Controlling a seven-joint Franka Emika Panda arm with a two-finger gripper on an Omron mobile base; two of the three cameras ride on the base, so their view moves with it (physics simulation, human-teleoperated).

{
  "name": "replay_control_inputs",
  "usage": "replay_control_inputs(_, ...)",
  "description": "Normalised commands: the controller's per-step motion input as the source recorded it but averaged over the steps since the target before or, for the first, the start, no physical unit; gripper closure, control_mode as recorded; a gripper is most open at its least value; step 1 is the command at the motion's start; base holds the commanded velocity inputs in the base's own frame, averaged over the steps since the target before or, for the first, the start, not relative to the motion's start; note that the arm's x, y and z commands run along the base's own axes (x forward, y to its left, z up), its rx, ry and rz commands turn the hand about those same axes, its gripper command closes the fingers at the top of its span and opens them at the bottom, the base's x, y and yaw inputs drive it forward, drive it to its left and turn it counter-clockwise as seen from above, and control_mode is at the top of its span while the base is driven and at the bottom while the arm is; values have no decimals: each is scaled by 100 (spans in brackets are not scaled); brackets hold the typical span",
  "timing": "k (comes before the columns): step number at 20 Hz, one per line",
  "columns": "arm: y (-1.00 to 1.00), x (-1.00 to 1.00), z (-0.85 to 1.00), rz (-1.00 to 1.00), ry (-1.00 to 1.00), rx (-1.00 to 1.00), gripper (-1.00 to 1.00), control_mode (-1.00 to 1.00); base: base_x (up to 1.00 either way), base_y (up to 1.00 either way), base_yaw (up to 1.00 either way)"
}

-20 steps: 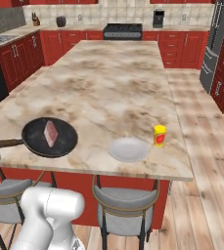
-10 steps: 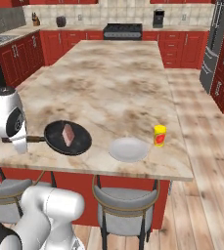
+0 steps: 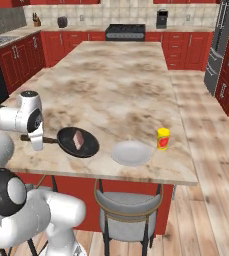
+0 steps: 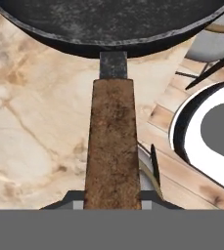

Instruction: Pick up the pan with the steak in it and place it on the dining table. Then place the steak on the plate.

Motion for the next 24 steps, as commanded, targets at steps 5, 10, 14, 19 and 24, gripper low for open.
replay_control_inputs(5,33,76,-54,-5,9,-8,100,-100,0,0,0)
replay_control_inputs(10,18,68,-46,-6,6,-9,100,-100,0,0,0)
replay_control_inputs(14,2,17,-34,-1,1,-7,100,-100,0,0,0)
replay_control_inputs(19,0,-1,-53,0,0,-13,100,-100,0,0,0)
replay_control_inputs(24,-2,-2,-50,0,0,-10,100,-100,0,0,0)
